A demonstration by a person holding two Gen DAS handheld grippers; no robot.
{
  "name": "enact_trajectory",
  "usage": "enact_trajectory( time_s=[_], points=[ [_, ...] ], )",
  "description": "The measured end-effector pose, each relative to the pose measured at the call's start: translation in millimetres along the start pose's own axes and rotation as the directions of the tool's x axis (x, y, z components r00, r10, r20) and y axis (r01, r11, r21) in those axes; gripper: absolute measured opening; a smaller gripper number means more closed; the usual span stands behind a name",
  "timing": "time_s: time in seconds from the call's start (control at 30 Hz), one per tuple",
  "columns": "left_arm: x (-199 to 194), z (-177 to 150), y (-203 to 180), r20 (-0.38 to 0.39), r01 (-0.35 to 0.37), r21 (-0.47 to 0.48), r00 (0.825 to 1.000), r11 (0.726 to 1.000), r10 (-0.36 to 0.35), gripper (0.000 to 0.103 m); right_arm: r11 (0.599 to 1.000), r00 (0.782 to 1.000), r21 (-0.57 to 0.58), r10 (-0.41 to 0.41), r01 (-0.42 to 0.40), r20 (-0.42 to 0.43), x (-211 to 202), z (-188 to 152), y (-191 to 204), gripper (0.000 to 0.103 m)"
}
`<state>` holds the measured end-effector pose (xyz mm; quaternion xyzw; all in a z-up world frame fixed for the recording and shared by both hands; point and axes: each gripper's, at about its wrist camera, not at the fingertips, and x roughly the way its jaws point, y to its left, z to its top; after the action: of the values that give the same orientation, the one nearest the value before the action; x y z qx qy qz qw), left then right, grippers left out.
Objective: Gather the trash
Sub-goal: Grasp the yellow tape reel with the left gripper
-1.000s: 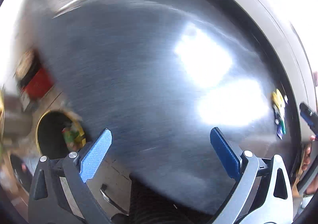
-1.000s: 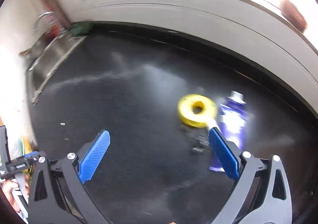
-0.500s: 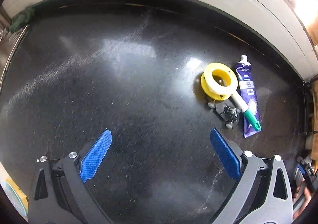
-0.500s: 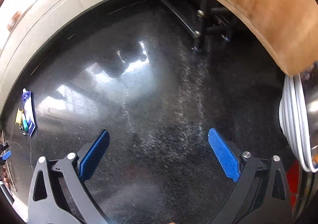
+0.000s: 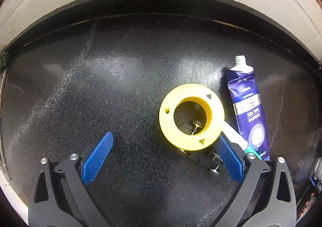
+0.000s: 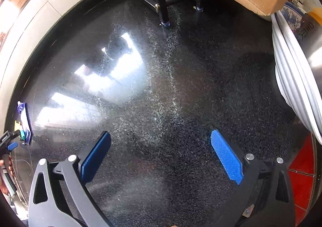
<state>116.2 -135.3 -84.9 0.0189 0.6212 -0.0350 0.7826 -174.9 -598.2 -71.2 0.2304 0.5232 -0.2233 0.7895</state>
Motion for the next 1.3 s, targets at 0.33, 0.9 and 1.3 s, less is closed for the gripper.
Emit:
enact_trajectory(
  time_s=[0.33, 0.9, 1.3],
  points=[
    [12.9, 40.1, 7.8, 0.02, -0.008, -0.021, 1.0, 1.0, 0.009, 0.096, 1.0, 1.0, -0.008, -0.006, 0.006, -0.023, 14.5, 10.6, 27.2, 0.096],
    [3.3, 49.1, 50.3, 0.038, 0.01, -0.028, 0.999, 1.0, -0.009, 0.096, 0.89, 0.985, -0.424, 0.124, -0.165, -0.122, 51.8, 33.1, 254.5, 0.096],
    [25.9, 106.8, 61.9, 0.047, 0.021, 0.048, 0.999, 0.999, -0.023, 0.092, 0.766, 0.975, -0.606, 0.143, -0.216, -0.168, 85.5, 13.6, 405.2, 0.098]
  ],
)
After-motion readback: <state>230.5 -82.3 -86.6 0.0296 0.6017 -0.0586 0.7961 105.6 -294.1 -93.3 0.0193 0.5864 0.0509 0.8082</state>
